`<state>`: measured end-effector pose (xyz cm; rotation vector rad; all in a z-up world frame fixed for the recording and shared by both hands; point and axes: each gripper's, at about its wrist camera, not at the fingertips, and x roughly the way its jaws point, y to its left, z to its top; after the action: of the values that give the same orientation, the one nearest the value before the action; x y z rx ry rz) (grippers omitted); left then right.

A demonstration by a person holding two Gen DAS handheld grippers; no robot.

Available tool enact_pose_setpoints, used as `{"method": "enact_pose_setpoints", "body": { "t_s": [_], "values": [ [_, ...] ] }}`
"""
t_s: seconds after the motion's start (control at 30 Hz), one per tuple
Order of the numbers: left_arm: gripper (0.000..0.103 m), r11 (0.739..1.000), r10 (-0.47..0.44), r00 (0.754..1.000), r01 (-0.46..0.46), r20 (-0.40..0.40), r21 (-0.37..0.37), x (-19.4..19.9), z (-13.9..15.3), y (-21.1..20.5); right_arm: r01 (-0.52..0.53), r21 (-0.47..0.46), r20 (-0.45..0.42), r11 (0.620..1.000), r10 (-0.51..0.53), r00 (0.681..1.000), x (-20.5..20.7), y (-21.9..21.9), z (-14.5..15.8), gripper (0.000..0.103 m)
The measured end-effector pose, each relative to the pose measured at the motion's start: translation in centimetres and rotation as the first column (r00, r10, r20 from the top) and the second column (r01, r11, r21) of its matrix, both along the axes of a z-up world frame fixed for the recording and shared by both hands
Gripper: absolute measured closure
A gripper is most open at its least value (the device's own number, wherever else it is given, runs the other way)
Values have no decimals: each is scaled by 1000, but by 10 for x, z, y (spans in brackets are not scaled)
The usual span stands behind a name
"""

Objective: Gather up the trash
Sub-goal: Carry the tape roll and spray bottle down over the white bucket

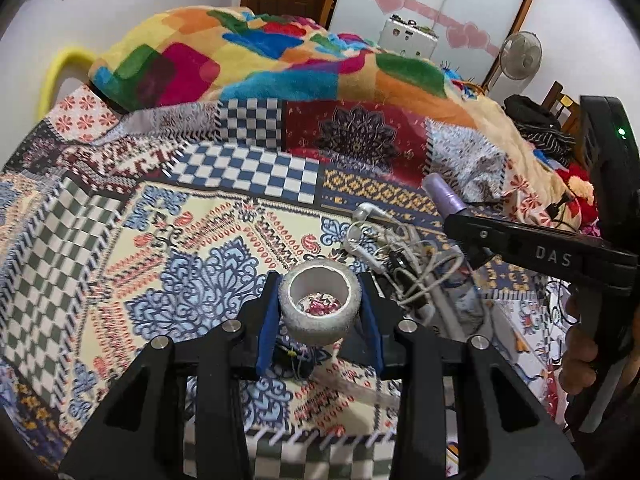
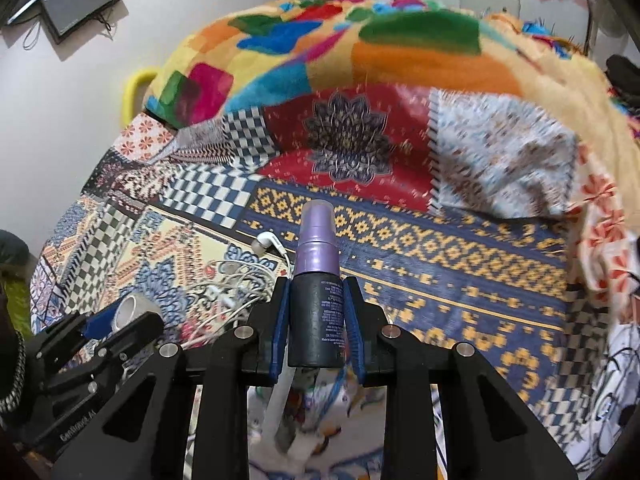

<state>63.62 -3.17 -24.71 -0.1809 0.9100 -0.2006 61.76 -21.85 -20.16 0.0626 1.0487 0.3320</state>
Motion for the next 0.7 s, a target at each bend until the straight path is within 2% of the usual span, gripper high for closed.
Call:
{"method": "enact_pose_setpoints", "body": {
  "t_s": [0.3,0.7],
  "values": [
    [66,999,10,997,-13,73,40,-52,65,3,-15,3,108,1000,14,994,-52,2,66,79],
    [66,993,48,984,-65,174,95,-153,150,25,-77,22,216,997,70,974,-145,22,142,79]
  ]
}}
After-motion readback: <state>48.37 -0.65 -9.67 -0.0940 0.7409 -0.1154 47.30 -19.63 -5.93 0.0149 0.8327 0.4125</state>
